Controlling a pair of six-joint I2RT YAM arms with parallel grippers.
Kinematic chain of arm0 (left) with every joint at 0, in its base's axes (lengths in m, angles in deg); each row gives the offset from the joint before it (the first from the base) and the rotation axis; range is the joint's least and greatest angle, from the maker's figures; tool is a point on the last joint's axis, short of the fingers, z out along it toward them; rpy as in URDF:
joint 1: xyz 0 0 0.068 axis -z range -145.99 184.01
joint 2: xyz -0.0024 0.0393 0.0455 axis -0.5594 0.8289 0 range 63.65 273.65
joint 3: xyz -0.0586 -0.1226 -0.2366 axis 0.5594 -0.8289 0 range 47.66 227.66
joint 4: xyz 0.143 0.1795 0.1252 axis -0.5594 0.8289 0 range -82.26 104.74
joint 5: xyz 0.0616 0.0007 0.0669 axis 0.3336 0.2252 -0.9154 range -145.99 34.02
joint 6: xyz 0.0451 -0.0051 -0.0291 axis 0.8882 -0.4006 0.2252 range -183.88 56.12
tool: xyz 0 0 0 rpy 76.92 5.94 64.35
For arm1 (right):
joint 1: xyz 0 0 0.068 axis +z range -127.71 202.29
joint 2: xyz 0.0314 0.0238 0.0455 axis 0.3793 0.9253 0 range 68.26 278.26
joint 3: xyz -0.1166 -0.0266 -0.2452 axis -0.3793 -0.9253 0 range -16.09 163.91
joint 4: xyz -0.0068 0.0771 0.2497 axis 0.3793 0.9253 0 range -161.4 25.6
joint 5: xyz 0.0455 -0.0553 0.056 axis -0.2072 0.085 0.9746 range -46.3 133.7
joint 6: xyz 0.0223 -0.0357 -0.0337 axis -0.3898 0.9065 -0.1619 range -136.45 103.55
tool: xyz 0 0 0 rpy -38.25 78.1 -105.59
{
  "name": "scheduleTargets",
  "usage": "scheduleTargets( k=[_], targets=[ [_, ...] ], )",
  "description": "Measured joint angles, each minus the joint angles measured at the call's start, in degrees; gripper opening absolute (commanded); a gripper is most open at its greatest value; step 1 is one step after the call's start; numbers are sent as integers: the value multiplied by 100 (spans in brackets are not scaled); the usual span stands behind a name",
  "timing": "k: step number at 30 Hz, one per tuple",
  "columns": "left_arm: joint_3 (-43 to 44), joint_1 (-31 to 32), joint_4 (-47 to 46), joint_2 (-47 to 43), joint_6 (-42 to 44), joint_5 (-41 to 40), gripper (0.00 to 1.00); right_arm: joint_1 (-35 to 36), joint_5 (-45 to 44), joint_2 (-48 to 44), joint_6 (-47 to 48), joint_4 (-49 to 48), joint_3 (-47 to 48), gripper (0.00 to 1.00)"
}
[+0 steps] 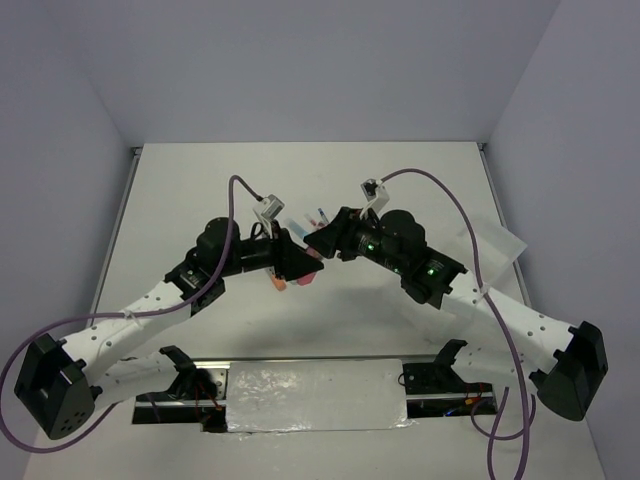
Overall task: Sort the stationery into containers
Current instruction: Place the pen in the storage box.
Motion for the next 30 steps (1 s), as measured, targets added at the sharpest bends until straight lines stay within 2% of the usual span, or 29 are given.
scheduleTargets(
  k=[1,2,3,6,9,12,15,18,23,26,30],
  targets=[
    [7,-9,2,-7,0,-31,55,15,-9,24,7,-42,7,0],
    [20,-15,11,-4,-2,-63,88,15,-24,48,17,-57,24,0],
    [37,-22,39,-4,35,-116,99,13,-55,70,9,-79,37,0],
    [315,15,439,11,52,-310,99,4,-297,96,4,24,52,0],
    [920,50,1397,37,170,-1021,99,-249,-990,0,22,837,267,0],
    [1572,52,2546,13,195,-2229,99,-1491,-1840,-236,160,1762,549,0],
    [1886,35,3609,-201,262,-3152,99,-3220,-2680,-308,619,2409,857,0],
    [1974,33,4542,-623,535,-3663,99,-4109,-3469,-146,1329,2881,1209,0],
    [2074,35,5451,-1193,1117,-4140,99,-4850,-4306,704,2365,2957,1803,0],
    [1773,33,5482,-1462,1397,-4280,99,-5169,-4562,1259,2804,2883,1897,0],
    [1250,33,5574,-1576,1523,-4330,99,-5226,-4852,1779,3375,2677,1899,0]
  ],
)
